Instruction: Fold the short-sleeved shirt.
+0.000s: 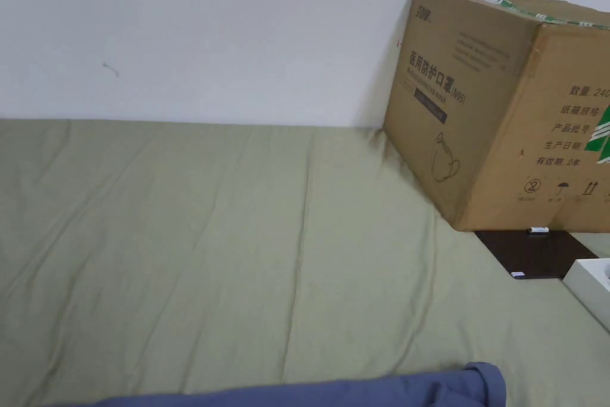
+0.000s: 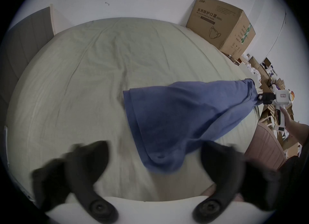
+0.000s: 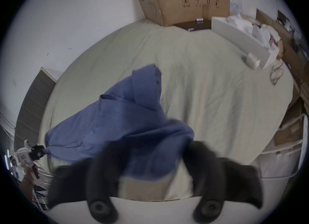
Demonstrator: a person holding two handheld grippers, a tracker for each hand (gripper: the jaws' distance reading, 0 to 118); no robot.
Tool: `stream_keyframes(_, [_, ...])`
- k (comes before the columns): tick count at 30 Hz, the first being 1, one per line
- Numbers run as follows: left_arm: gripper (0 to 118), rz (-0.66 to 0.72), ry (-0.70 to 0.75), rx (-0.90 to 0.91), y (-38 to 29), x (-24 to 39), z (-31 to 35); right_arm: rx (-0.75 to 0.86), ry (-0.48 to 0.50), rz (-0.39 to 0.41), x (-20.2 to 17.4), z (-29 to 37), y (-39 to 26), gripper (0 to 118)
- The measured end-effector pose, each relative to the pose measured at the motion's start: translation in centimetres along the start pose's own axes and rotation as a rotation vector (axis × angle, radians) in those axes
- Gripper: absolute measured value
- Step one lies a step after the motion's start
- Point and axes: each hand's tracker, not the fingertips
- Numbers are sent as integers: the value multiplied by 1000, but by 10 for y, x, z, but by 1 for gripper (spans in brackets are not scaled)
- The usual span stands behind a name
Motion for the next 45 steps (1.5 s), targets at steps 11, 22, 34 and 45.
stream_keyframes(11, [115, 88, 33, 502, 24, 101, 106, 473, 250, 151, -74, 121, 5, 110])
stream_keyframes(22, [0, -125, 330, 877, -10, 205, 127, 1027, 27, 296, -144, 149, -47, 35])
stream_keyframes(34, [0, 22, 289, 871, -3, 197, 137, 975, 55, 279, -143, 156, -48, 7])
stream_keyframes(45, [0, 75, 265, 798, 6, 151, 141, 939, 61, 318, -152, 160, -39, 0])
